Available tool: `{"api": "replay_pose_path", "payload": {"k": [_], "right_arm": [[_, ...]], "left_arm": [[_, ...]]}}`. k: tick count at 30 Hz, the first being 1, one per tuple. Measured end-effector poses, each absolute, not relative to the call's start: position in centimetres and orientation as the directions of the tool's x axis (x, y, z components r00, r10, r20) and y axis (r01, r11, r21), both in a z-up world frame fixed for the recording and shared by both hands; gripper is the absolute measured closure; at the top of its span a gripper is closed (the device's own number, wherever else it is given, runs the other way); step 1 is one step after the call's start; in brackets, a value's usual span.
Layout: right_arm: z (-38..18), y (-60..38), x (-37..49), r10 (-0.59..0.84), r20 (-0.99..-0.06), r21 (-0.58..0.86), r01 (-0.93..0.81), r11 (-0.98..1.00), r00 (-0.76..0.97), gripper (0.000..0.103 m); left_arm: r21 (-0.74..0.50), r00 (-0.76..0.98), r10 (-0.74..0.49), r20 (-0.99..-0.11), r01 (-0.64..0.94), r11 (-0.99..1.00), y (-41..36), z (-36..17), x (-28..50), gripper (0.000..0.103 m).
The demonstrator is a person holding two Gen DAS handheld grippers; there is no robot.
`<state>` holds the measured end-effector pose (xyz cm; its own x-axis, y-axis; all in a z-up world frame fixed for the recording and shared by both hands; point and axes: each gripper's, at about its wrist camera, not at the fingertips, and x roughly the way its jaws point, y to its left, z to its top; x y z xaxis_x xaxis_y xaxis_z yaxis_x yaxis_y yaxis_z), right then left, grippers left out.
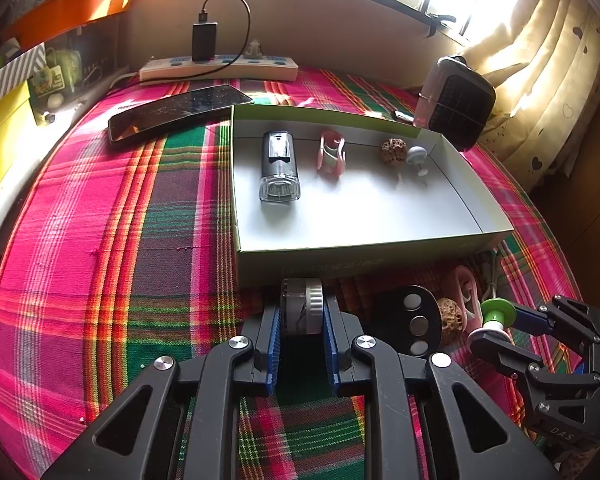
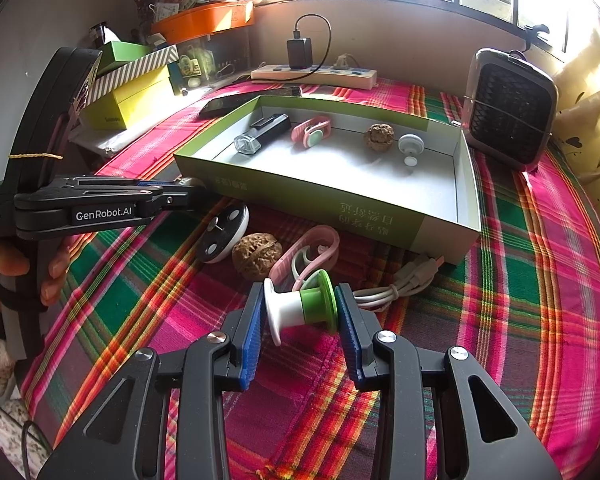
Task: Organize objects
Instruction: 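Carry the white cylinder and spool over the box and lower them inside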
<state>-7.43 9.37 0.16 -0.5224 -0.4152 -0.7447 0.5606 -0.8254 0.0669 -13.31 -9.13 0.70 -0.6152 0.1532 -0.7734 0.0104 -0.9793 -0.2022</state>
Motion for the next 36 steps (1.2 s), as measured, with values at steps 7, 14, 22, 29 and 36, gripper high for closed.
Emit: {"api": "replay_pose_path", "payload": {"k": [7, 14, 22, 29, 36], "right_arm": [[0.5, 9.5, -7.5, -0.416, -0.739, 0.066, 0.557, -0.828, -0.530, 0.067], [1.3, 9.5, -7.3, -0.415, -0.728, 0.056, 0.556, -0.829, -0.546, 0.067], [2.2, 9.5, -7.3, -0.415, -0.713, 0.053, 0.547, -0.836, -0.565, 0.067], [3.1, 9.7, -7.6, -0.415, -0.698, 0.053, 0.535, -0.843, -0.584, 0.067], [3.9, 9.7, -8.6, -0.402, -0.686, 0.045, 0.515, -0.856, -0.606, 0.067]], "left_arm": [[-0.203, -0.615, 0.154, -0.773, 0.010, -0.979, -9.2, 0.8, -13.3, 0.086], [-0.197, -0.632, 0.154, -0.759, -0.002, -0.980, -8.9, 1.6, -12.5, 0.086], [-0.182, -0.650, 0.152, -0.745, -0.021, -0.983, -8.5, 2.8, -11.8, 0.086], [-0.185, -0.659, 0.160, -0.735, -0.032, -0.982, -8.5, 3.7, -11.6, 0.086], [-0.192, -0.666, 0.173, -0.726, -0.046, -0.980, -8.4, 4.7, -12.4, 0.086]]}}
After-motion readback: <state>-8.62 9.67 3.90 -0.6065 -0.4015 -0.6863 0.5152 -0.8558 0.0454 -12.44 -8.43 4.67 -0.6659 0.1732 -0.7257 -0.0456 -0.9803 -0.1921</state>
